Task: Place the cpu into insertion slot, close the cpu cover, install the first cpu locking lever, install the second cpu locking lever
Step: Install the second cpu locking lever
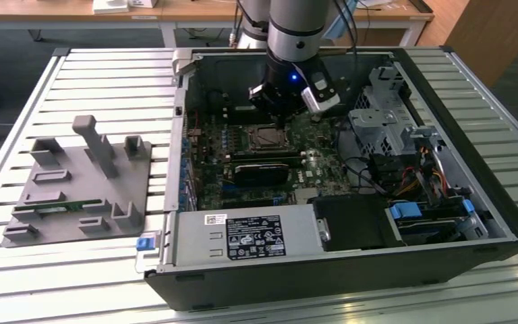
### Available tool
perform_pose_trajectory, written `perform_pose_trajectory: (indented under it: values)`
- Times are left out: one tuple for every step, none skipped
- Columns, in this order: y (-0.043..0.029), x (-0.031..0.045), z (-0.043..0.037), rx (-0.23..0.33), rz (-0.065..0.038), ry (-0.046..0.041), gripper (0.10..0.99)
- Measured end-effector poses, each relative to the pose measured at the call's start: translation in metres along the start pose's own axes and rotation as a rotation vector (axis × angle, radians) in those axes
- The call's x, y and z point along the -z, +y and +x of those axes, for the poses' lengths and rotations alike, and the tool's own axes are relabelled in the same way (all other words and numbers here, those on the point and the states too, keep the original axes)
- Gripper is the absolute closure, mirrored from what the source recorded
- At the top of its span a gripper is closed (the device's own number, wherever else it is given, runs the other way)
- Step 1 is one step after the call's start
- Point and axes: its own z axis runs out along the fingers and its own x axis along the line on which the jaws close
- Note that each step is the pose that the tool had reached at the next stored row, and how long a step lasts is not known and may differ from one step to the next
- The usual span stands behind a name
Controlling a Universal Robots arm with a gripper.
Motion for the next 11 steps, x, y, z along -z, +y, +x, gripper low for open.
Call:
perform_pose_trajectory:
  values:
    - [-0.0014,0.0001,-0.0001,0.0,0.0,0.0,0.98]
    - [-0.0028,0.0003,-0.0001,0.0,0.0,0.0,0.98]
    - [-0.0041,0.0004,-0.0001,0.0,0.0,0.0,0.98]
    - [-0.0052,0.0005,-0.0002,0.0,0.0,0.0007,0.98]
    - [-0.0066,0.0006,-0.0002,0.0,0.0,0.0038,0.98]
    - [-0.0085,0.0008,-0.0002,-0.001,-0.001,0.009,0.98]
    - [-0.0108,0.0009,-0.0003,-0.001,-0.003,0.0126,0.98]
    - [-0.0131,0.001,-0.0004,-0.001,-0.009,0.0133,0.98]
    - [-0.0153,0.0009,-0.0005,-0.002,-0.017,0.0135,0.98]
    - [-0.0176,0.0008,-0.0005,-0.002,-0.027,0.0137,0.98]
    - [-0.0201,0.0008,-0.0006,-0.002,-0.036,0.0141,0.98]
